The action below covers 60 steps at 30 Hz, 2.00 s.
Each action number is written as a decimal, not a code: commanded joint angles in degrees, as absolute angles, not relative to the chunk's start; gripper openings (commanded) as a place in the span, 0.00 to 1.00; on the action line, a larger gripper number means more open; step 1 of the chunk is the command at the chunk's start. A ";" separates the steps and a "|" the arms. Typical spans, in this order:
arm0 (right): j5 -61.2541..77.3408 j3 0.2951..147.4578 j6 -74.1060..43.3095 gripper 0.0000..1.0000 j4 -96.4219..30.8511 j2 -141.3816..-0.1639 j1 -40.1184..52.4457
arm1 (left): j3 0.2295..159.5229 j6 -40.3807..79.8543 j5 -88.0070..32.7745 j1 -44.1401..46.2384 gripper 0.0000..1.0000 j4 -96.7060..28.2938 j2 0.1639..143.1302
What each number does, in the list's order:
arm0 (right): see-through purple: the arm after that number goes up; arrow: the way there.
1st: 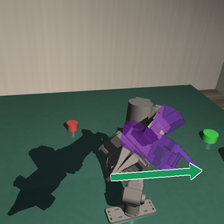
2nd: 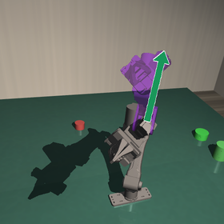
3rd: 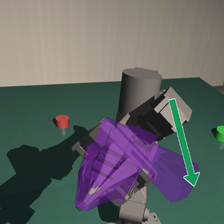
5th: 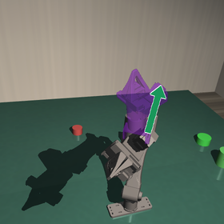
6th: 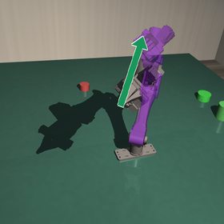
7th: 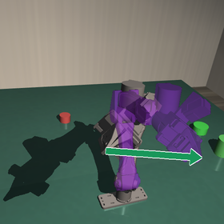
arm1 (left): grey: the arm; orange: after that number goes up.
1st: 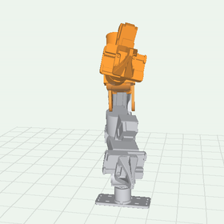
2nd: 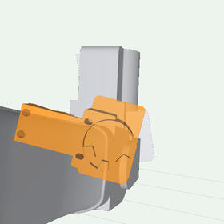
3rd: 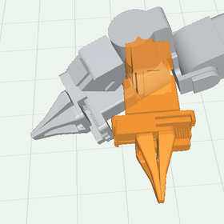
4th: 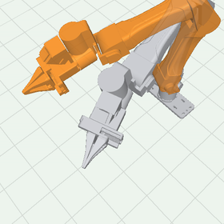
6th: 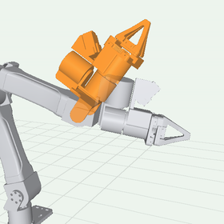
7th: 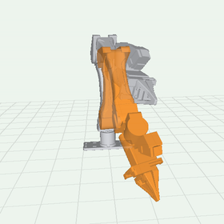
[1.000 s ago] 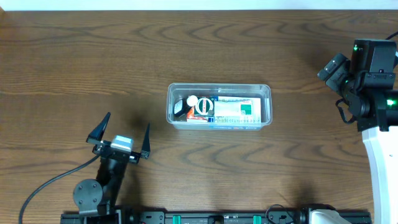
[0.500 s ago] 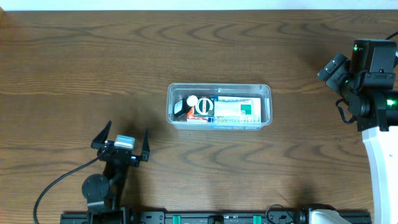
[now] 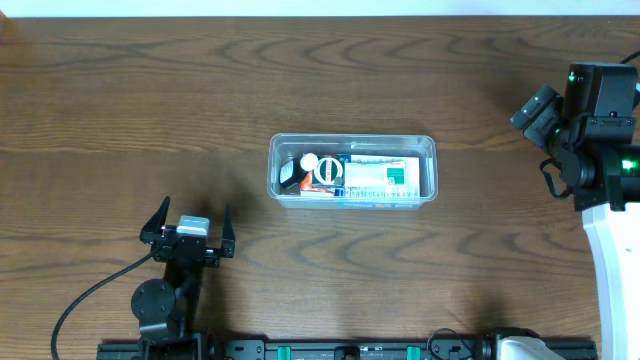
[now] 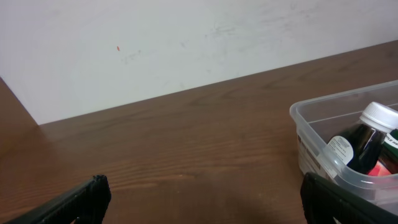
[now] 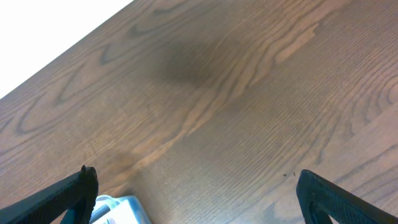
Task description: Pack container
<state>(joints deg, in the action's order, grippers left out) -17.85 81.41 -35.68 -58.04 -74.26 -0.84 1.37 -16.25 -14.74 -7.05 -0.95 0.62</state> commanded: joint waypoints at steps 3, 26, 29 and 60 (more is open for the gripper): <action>-18.63 81.67 -35.07 0.99 -58.11 -74.26 -1.02 | 0.23 -15.31 -14.48 -7.31 0.98 -2.76 0.30; -19.51 78.91 -35.03 0.99 -58.06 -68.07 -0.14 | 0.23 -15.31 -14.48 -7.31 0.98 -2.76 0.30; -21.08 73.71 -35.00 0.99 -58.13 -61.41 0.45 | 0.23 -15.31 -14.48 -7.31 0.98 -2.76 0.30; 5.37 3.88 -4.19 0.99 5.80 -7.62 0.27 | 0.23 -15.31 -14.48 -7.31 0.98 -2.76 0.30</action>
<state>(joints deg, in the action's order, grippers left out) 4.56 5.74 -5.56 5.34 -9.76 0.12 1.39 -16.08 -14.37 -7.05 -1.04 0.62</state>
